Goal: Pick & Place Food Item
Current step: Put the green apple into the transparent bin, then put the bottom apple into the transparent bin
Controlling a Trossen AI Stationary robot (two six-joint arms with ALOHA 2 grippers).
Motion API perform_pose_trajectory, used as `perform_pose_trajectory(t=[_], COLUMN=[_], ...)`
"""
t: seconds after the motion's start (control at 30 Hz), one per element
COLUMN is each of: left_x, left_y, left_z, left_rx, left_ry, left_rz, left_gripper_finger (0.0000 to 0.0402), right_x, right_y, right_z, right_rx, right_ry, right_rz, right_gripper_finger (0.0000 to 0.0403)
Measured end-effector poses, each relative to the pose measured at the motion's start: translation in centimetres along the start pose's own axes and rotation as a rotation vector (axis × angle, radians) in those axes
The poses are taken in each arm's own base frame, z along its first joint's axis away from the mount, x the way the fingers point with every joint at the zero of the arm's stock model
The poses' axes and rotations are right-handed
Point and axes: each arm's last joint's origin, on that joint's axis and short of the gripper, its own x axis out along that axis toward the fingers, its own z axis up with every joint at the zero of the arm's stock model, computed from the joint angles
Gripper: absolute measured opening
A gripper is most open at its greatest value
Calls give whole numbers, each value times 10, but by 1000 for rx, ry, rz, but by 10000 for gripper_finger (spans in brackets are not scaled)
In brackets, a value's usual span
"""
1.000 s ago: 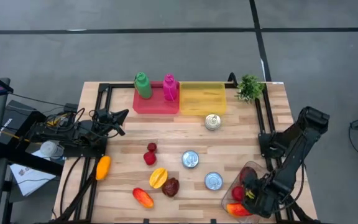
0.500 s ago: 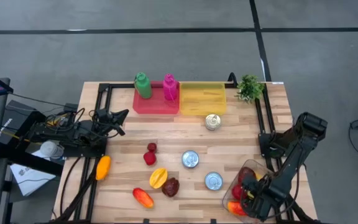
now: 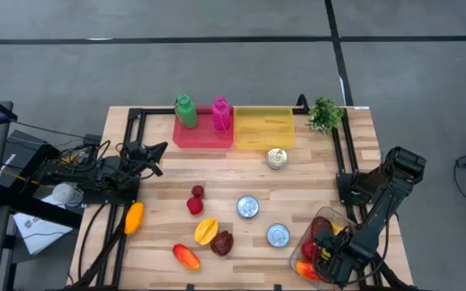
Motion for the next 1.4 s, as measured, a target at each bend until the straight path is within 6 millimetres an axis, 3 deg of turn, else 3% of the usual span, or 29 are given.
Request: perform_pose_trajectory(t=[0.13,0.27,0.5,0.67,0.8,1.07,1.4], left_x=[0,0,0,0,0,0,0], left_y=[0,0,0,0,0,0,0], left_z=[0,0,0,0,0,0,0], left_rx=[0,0,0,0,0,0,0], left_ry=[0,0,0,0,0,0,0], left_rz=[0,0,0,0,0,0,0], left_gripper_finger=[1,1,1,1,1,1,1], right_x=[-7,-26,-89,-137,-160,-156,-117], right_y=[1,1,-7,-17,-17,24,90], right_z=[0,2,14,38,66,126,178], right_rx=[-1,-2,-35,-11,-67,-420,-794], right_ry=[8,22,23,-202,-447,-686,-738], right_rz=[27,86,291,495,539,401,270], right_gripper_finger=[381,381,380,380,380,380,379])
